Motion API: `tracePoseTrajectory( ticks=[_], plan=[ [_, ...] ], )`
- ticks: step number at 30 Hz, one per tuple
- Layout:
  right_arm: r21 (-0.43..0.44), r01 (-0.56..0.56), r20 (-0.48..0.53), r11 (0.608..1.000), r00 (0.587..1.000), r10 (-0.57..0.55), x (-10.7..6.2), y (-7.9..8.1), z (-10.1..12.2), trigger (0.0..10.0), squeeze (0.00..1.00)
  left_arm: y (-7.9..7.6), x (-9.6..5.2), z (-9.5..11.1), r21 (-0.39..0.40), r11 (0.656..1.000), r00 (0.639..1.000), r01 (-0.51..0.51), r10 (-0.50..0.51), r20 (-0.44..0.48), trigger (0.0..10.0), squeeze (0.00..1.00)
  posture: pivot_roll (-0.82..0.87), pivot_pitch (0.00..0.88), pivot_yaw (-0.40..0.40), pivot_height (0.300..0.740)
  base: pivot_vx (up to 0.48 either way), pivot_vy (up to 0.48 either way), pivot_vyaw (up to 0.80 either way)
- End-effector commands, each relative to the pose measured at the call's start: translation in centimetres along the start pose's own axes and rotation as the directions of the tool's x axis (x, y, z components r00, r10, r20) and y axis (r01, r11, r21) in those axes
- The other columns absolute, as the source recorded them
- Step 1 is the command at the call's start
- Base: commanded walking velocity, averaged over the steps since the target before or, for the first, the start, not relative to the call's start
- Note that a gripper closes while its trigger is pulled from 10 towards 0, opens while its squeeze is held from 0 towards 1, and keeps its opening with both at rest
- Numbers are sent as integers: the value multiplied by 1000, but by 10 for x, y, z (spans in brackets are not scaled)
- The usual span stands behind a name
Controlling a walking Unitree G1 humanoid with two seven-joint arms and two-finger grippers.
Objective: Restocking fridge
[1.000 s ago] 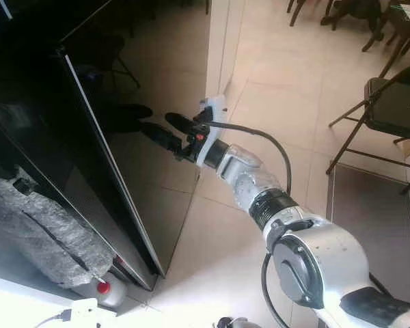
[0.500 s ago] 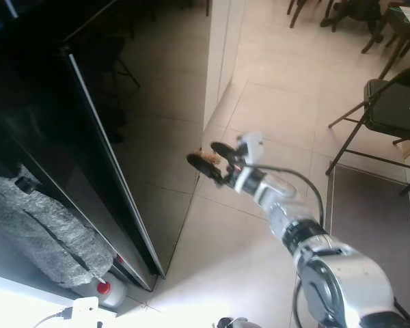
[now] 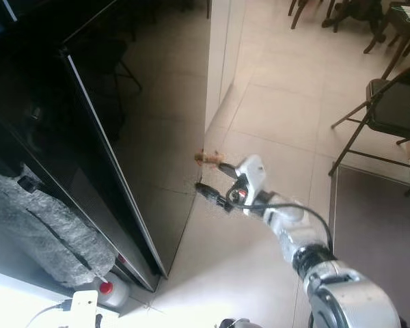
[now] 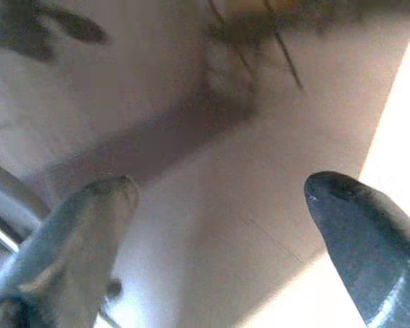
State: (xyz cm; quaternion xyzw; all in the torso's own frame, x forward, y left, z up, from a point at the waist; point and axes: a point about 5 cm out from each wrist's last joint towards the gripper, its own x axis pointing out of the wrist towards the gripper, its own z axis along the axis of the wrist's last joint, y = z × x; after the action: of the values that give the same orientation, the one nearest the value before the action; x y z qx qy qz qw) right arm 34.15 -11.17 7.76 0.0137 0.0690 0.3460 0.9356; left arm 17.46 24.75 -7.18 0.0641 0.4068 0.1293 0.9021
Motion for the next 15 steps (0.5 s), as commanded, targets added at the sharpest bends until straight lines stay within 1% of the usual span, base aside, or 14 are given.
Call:
tracePoseTrajectory(
  ticks=[1, 3, 4, 5, 6, 8, 9, 12, 15],
  plan=[
    [69, 135, -70, 988, 989, -130, -15, -1, -29, 10000, 0, 3, -3, -11, 15, 1000, 999, 4, -4, -34, 10000, 0, -33, 152, 0, 740, 0, 0, 0],
    [88, 178, -93, 980, 981, -169, -21, -1, -39, 10000, 0, 3, -3, -12, 18, 1000, 999, 6, -5, -39, 10000, 0, -33, 155, -2, 740, 0, 0, 0],
    [121, 231, -130, 965, 968, -215, -30, -1, -53, 10000, 0, 4, -3, -13, 21, 1000, 999, 6, -5, -41, 10000, 0, -36, 161, -7, 740, 0, 0, 0],
    [121, 231, -130, 965, 968, -215, -30, -1, -53, 10000, 0, 4, -3, -13, 21, 1000, 999, 6, -5, -41, 10000, 0, -36, 161, -7, 740, 0, 0, 0],
    [149, 285, -170, 947, 951, -260, -39, -1, -66, 10000, 0, 3, -3, -13, 21, 1000, 999, 7, -6, -42, 10000, 0, -35, 162, -9, 740, 0, 0, 0],
    [162, 332, -207, 929, 932, -297, -47, -1, -76, 10000, 0, 3, -3, -12, 22, 1000, 999, 8, -8, -41, 10000, 0, -36, 168, -12, 740, 0, 0, 0],
    [172, 371, -251, 913, 912, -323, -55, -1, -86, 10000, 0, 2, -3, -12, 21, 1000, 999, 10, -10, -40, 10000, 0, -36, 168, -12, 740, 0, 0, 0],
    [165, 411, -296, 897, 888, -352, -63, -1, -96, 10000, 0, 1, -3, -12, 25, 1000, 999, 14, -13, -39, 10000, 0, -32, 173, -18, 740, 0, 0, 0],
    [149, 460, -329, 875, 858, -395, -69, -2, -102, 10000, 0, 1, -3, -12, 26, 1000, 999, 14, -13, -38, 10000, 0, -31, 179, -21, 740, 0, -294, 0]
  ],
)
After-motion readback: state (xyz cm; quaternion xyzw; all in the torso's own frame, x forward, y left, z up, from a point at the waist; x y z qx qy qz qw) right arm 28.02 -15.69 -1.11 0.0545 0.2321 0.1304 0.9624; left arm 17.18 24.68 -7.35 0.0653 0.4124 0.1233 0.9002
